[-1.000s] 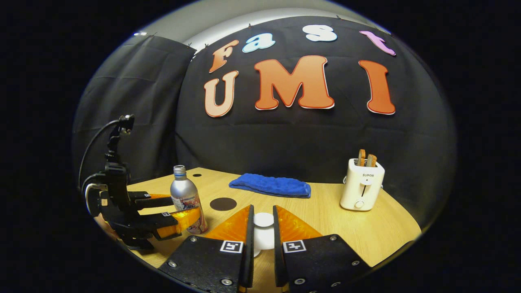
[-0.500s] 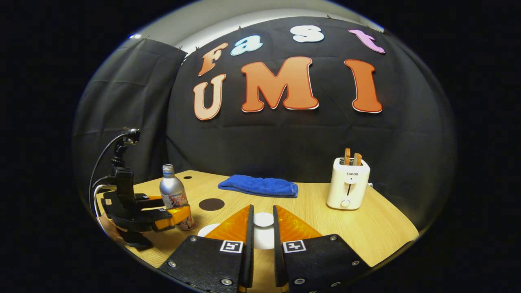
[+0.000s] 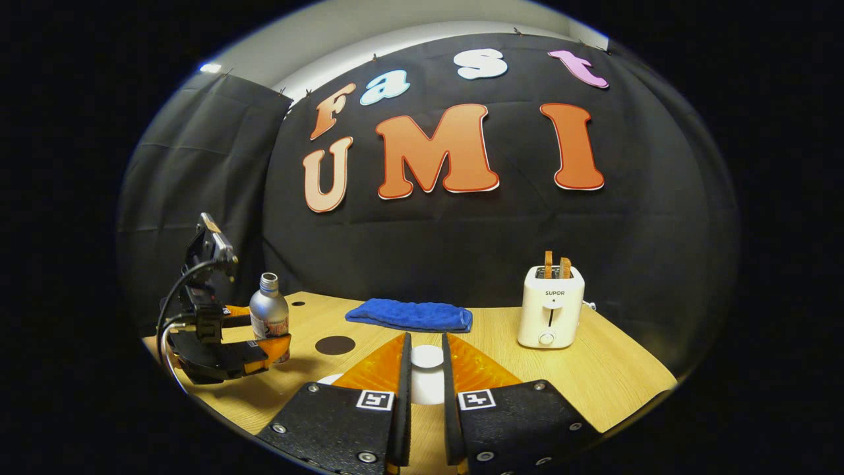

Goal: Open the teacup lid with one hand, grasp the water bottle and pour water into the teacup with the other hand; after pouring, place the water bottle on the coaster and then close the teacup lid.

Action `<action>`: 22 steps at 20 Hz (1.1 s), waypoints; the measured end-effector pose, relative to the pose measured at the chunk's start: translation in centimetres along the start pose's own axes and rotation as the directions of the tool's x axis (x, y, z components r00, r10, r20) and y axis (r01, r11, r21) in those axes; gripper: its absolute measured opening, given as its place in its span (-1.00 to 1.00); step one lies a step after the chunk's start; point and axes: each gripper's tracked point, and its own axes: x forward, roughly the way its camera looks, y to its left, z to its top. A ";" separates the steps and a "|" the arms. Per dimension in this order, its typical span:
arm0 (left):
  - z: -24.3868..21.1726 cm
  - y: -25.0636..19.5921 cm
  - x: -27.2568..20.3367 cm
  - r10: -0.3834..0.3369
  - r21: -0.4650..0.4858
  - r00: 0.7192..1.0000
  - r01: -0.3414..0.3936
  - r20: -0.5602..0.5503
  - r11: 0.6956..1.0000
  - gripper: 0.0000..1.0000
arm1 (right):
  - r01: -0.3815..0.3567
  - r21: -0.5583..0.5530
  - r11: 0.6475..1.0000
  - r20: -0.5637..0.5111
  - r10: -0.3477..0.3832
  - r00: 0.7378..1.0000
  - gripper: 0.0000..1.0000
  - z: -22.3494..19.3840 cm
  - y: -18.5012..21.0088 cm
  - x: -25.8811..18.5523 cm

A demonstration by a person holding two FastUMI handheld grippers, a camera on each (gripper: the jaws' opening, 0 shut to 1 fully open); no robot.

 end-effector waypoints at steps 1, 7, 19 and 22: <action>-0.3 -0.1 -0.1 0.003 0.046 1.000 -0.002 -0.004 0.999 0.65 | 0.009 -0.007 1.000 0.007 -0.009 1.000 -0.58 0.4 -0.3 0.0; -1.4 -0.8 -0.2 0.014 0.312 1.000 -0.008 -0.017 0.950 0.63 | 0.051 0.009 0.999 -0.013 -0.051 0.999 -0.58 -0.4 -2.3 0.2; -1.2 -3.0 -0.2 -0.009 0.687 1.000 0.004 0.004 0.727 0.55 | 0.143 0.006 0.990 -0.041 -0.143 0.989 -0.58 -1.7 -6.9 -0.7; -0.9 -3.0 -0.2 0.001 0.736 1.000 -0.011 0.014 0.677 0.60 | 0.164 -0.006 0.986 -0.056 -0.165 0.985 -0.58 -2.3 -7.7 -1.0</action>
